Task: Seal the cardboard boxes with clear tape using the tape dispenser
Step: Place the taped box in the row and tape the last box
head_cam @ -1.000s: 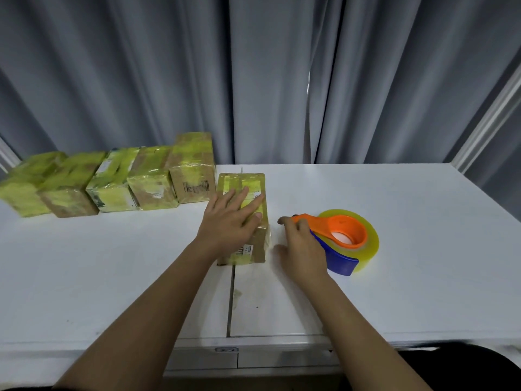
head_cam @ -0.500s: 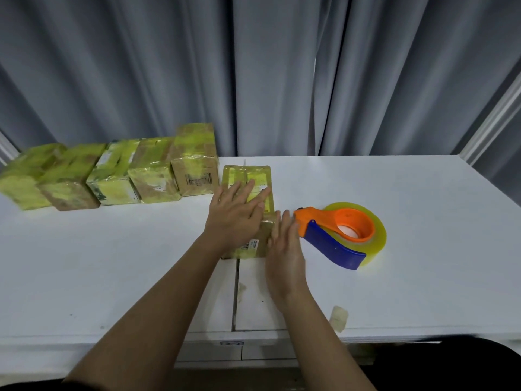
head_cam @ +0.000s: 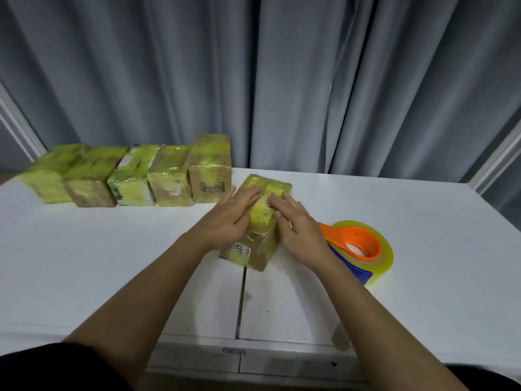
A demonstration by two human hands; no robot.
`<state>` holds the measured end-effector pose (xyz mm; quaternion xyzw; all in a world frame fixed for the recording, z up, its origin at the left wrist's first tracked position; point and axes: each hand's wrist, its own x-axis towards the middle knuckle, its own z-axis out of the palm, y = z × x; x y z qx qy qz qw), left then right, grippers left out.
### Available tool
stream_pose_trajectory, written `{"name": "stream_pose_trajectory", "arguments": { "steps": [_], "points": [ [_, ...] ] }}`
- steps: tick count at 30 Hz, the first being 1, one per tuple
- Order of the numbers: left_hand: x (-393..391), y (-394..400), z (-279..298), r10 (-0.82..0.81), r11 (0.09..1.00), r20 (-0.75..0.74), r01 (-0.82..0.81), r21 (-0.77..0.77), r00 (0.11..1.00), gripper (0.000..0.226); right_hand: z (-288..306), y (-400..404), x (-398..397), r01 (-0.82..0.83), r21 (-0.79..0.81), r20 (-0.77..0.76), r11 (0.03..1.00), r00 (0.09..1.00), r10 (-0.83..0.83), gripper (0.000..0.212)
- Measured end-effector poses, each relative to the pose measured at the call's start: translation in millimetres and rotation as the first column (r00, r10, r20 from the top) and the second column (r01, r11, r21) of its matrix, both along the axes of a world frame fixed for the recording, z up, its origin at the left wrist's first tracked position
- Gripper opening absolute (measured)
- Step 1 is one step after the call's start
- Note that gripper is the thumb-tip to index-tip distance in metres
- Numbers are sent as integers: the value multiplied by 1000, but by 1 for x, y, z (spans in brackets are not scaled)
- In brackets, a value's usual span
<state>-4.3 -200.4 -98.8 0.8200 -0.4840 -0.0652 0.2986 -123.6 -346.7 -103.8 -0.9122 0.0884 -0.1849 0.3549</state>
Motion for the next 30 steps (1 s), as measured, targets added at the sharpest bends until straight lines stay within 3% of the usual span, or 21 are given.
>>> {"name": "stream_pose_trajectory", "arguments": {
  "steps": [2,4,6,7,9,15,20,22,26,30],
  "points": [
    [-1,8,-3,49,983,-28,-53,-173,998,64,-10,0,13,-36,-141,-4,989,999,36,38],
    [-9,11,-12,260,884,-52,-260,-390,964,65,-17,1,19,-33,-128,58,991,997,41,37],
    [-18,11,-29,412,704,-329,-526,-476,850,66,-23,4,21,-15,-66,68,998,997,19,35],
    [-23,10,-36,374,646,-509,-612,-457,775,71,-25,7,21,-8,-38,78,999,997,11,35],
    [-39,4,-50,282,646,-677,-656,-390,680,79,-27,13,22,18,3,93,1000,995,-18,36],
    [-92,-18,-62,408,701,-448,-588,-405,795,73,-27,24,22,72,44,77,996,994,-75,39],
    [-83,11,-77,393,791,-227,-453,-411,891,80,-22,16,19,10,8,1,1000,1000,-10,39],
    [-76,24,-74,347,773,-238,-420,-475,907,80,-20,13,19,-12,1,-24,1000,1000,12,38],
    [-68,17,-61,474,706,-285,-553,-442,833,101,-19,14,18,-2,3,-25,1000,1000,2,38],
    [-54,8,-59,635,704,67,-540,-461,770,102,-18,14,17,13,-6,-30,1000,999,-13,38]
  ]
}}
